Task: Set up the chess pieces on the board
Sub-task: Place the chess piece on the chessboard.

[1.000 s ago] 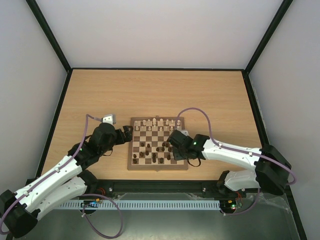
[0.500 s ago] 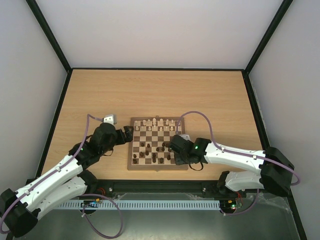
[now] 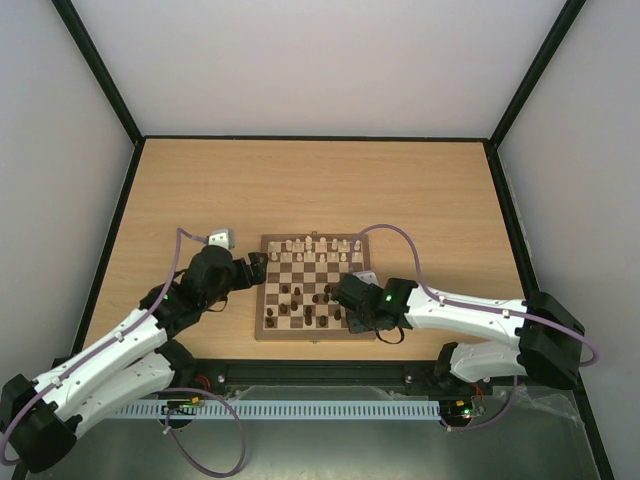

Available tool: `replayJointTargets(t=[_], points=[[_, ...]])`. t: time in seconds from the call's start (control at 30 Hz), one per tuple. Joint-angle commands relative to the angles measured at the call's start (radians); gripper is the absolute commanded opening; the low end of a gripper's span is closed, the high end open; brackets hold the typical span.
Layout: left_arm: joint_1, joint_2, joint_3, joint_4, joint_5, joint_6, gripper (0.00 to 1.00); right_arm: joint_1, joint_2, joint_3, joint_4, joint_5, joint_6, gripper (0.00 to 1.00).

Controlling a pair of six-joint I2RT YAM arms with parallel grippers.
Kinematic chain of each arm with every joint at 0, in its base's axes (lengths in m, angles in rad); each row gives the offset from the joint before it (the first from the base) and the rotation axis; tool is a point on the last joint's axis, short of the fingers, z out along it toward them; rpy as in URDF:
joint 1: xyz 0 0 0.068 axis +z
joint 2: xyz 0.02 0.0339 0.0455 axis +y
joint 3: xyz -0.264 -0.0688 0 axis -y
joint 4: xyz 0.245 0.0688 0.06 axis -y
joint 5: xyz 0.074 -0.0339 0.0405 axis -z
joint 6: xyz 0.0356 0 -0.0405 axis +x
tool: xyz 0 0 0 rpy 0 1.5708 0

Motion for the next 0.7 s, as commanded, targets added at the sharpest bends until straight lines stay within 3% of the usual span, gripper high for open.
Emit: replayJointTargets(t=[0.0,0.3,0.5,0.67], points=[[-0.003,0.01,-0.011,0.028,0.002,0.004,1.0,0.015,0.02,0.014,-0.089,-0.001,0.026,0.12],[-0.003,0.015,-0.014,0.035,0.004,0.008,0.99,0.019,0.012,0.032,-0.122,0.011,0.033,0.15],[-0.003,0.015,-0.014,0.035,0.004,0.008,1.0,0.028,0.003,0.069,-0.144,0.025,0.032,0.34],[-0.003,0.011,-0.017,0.032,0.003,0.008,1.0,0.03,0.009,0.105,-0.15,0.041,0.013,0.37]])
